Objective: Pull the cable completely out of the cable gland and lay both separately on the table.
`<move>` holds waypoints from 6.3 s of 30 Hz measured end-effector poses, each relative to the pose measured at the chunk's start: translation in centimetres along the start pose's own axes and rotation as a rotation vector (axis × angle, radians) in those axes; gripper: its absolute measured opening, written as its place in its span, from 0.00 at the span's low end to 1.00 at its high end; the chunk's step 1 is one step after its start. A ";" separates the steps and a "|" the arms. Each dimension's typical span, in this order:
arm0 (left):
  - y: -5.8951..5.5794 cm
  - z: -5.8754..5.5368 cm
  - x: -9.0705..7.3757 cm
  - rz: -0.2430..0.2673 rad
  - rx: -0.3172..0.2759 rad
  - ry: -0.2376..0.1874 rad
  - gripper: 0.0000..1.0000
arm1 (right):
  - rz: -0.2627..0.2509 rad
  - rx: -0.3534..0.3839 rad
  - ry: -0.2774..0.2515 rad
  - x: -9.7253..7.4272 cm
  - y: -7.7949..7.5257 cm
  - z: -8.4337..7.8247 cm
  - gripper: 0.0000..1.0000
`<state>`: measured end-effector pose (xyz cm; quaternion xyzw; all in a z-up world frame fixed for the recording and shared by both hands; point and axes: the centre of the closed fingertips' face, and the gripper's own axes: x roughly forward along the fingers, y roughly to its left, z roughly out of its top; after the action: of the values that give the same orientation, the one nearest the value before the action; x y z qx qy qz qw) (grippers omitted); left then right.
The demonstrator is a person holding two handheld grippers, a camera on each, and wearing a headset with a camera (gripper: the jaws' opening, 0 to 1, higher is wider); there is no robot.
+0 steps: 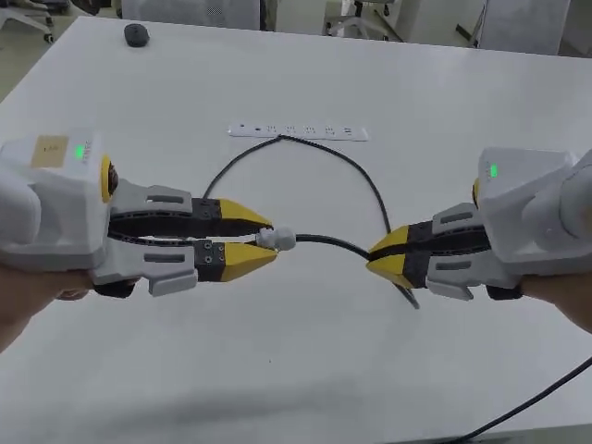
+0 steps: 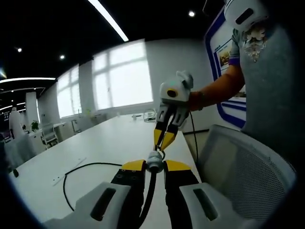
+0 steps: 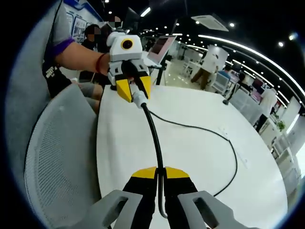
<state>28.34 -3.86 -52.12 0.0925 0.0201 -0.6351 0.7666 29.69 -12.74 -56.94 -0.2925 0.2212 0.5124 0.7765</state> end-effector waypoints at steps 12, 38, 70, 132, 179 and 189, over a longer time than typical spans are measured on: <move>0.2 -1.0 -0.3 0.014 -0.011 0.026 0.15 | -0.015 -0.017 0.042 0.4 -0.7 -2.7 0.00; 0.7 -4.1 0.4 0.040 -0.077 0.089 0.16 | 0.036 -0.014 0.136 2.7 -1.4 -7.6 0.00; 0.6 -4.4 1.8 0.054 -0.075 0.128 0.16 | 0.040 -0.021 -0.082 2.9 0.4 2.4 0.29; 0.8 -5.0 0.3 0.049 -0.053 0.155 0.16 | 0.065 -0.094 0.052 2.9 -0.5 -2.2 0.00; 0.7 -5.6 0.6 0.083 -0.073 0.184 0.16 | 0.060 0.012 -0.060 2.7 0.1 1.0 0.13; 0.4 -5.2 1.3 0.064 -0.065 0.175 0.16 | 0.127 -0.139 -0.060 5.1 2.8 4.7 0.08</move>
<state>29.41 -4.20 -57.38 0.1235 0.1044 -0.5990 0.7843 29.18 -5.26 -57.39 -0.3157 0.1798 0.5834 0.7264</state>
